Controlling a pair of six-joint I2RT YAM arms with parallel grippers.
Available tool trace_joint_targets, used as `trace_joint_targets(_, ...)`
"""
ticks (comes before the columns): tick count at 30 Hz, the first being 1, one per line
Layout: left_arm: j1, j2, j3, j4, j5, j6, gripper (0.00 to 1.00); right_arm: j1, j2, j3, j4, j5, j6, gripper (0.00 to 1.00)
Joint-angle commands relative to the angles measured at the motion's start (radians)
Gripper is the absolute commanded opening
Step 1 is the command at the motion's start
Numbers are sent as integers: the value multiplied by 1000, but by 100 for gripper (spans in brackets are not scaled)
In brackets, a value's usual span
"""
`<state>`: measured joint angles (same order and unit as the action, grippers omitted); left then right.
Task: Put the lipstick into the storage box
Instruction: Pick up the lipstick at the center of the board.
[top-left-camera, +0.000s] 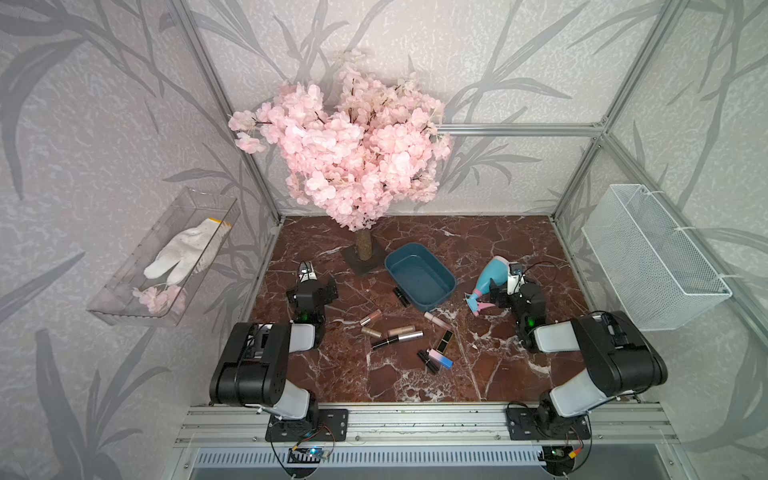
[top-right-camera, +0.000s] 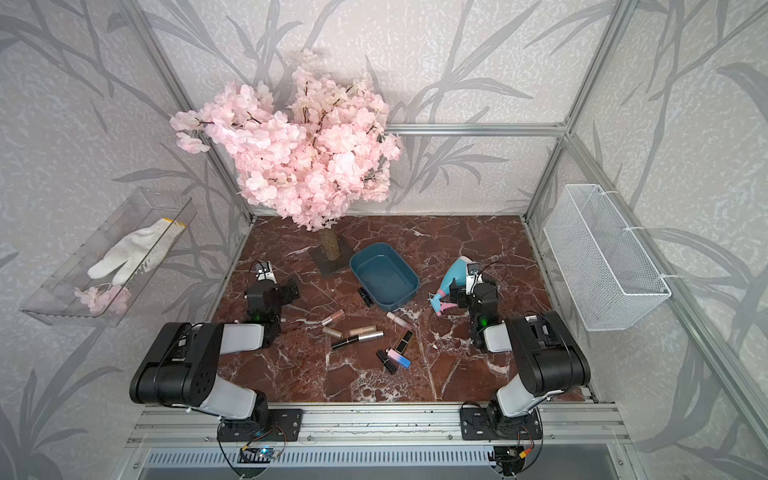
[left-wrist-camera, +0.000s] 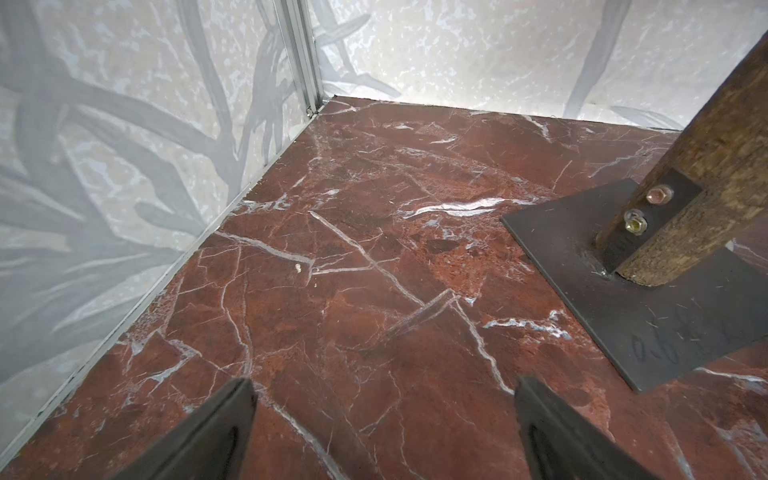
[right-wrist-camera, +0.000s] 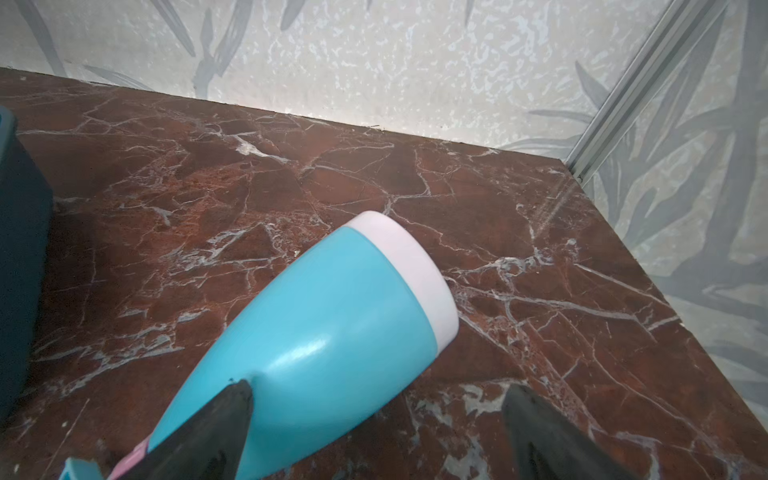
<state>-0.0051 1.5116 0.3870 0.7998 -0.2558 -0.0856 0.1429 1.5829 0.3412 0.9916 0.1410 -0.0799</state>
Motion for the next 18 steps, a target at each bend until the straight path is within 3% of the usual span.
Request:
trace_joint_targets(1,5,11,17,18,8,14,100,-3,6,16,25,9,-6,99)
trace_joint_targets(12,5,21,12,47,6,17,100,-3,6,18,22,7,-6,99)
trace_joint_targets(18,7,44,-6,121,13,24,100,-33,2,29,-5,-56,15,99)
